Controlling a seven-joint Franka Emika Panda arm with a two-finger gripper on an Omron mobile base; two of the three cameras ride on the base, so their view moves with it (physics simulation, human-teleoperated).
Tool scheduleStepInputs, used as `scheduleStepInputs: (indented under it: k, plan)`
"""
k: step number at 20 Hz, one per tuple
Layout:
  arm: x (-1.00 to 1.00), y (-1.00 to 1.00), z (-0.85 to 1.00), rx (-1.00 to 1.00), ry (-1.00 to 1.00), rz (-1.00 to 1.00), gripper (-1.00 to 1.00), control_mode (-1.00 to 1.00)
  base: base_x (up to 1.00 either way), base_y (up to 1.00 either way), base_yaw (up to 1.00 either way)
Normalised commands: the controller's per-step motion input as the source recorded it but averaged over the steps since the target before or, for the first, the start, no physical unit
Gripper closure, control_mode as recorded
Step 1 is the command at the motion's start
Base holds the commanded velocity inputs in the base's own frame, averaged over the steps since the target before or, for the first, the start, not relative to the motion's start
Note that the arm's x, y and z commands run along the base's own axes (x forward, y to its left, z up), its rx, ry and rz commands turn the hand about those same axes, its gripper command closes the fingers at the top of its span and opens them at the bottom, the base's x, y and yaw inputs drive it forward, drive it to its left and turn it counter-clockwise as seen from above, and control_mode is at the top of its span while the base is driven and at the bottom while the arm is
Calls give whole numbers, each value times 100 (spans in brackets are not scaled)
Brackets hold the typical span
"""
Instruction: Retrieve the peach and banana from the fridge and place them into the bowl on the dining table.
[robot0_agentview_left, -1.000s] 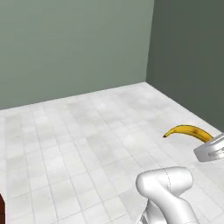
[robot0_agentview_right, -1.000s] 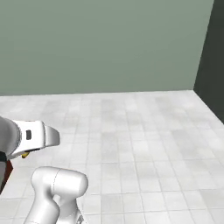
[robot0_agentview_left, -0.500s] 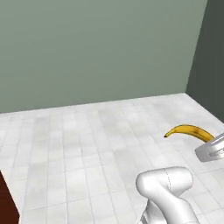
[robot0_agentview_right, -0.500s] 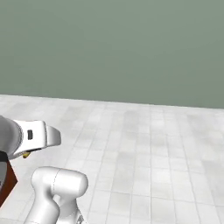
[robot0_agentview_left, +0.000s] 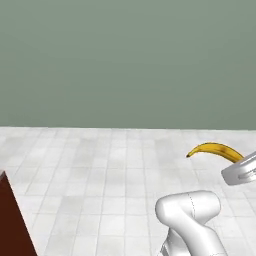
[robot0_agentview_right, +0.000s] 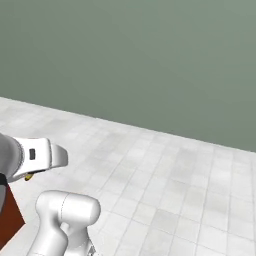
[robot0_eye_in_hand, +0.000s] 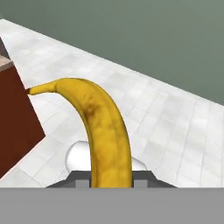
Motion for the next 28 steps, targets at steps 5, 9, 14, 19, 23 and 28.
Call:
scheduleStepInputs:
  k: [5,9,14,19,23,28]
  plan:
    - [0,0,0,0,0,0,100,100,100,-11,49]
    - [0,0,0,0,0,0,100,100,100,-39,42]
    - [0,0,0,0,0,0,100,100,100,-38,42]
    - [0,0,0,0,0,0,100,100,100,-11,41]
    - [0,0,0,0,0,0,100,100,100,-1,41]
    - [0,0,0,0,0,0,100,100,100,0,41]
